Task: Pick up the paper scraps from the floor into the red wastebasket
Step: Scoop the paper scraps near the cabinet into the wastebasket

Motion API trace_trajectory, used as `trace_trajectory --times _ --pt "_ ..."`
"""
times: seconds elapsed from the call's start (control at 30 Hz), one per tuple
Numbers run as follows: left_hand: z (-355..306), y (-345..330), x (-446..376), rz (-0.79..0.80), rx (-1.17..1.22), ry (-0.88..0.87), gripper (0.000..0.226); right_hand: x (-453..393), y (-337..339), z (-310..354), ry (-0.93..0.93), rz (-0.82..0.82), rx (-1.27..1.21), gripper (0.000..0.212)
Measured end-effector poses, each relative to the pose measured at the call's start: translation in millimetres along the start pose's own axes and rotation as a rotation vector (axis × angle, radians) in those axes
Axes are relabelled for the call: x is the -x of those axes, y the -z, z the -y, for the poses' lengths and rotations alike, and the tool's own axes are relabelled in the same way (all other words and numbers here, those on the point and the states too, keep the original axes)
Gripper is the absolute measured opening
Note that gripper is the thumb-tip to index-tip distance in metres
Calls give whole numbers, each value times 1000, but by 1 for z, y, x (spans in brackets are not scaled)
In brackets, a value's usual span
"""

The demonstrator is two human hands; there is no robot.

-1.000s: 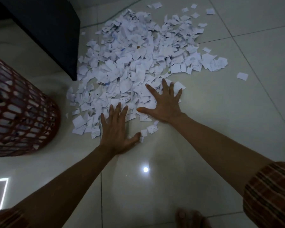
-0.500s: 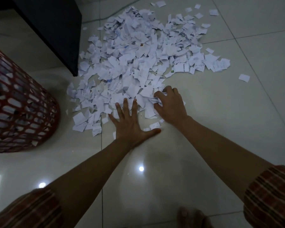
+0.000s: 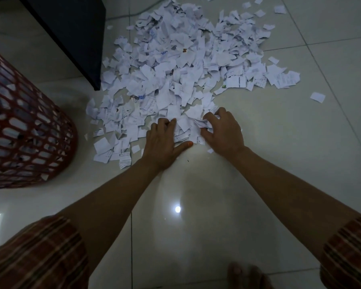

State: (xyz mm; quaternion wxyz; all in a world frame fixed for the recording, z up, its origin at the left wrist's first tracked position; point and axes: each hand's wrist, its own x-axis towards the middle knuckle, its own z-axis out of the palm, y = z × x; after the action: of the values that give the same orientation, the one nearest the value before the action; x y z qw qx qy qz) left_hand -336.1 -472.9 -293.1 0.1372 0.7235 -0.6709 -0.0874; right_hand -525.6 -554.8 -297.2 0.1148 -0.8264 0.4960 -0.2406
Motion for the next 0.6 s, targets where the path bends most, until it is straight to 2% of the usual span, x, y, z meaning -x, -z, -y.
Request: trace_trajectory --times 0.13,0.27,0.4,0.6 --pt "5 3 -5 -43 61 -59 67 2 -1 0 15 -26 -2 20" --pt "6 6 -10 -62 40 -152 39 4 1 2 82 -84 -5 28" --pt "9 6 -15 -50 -16 -226 15 5 1 3 126 -97 -14 24" --pt "5 9 -23 38 -84 -187 27 6 5 -4 164 -30 -44 19"
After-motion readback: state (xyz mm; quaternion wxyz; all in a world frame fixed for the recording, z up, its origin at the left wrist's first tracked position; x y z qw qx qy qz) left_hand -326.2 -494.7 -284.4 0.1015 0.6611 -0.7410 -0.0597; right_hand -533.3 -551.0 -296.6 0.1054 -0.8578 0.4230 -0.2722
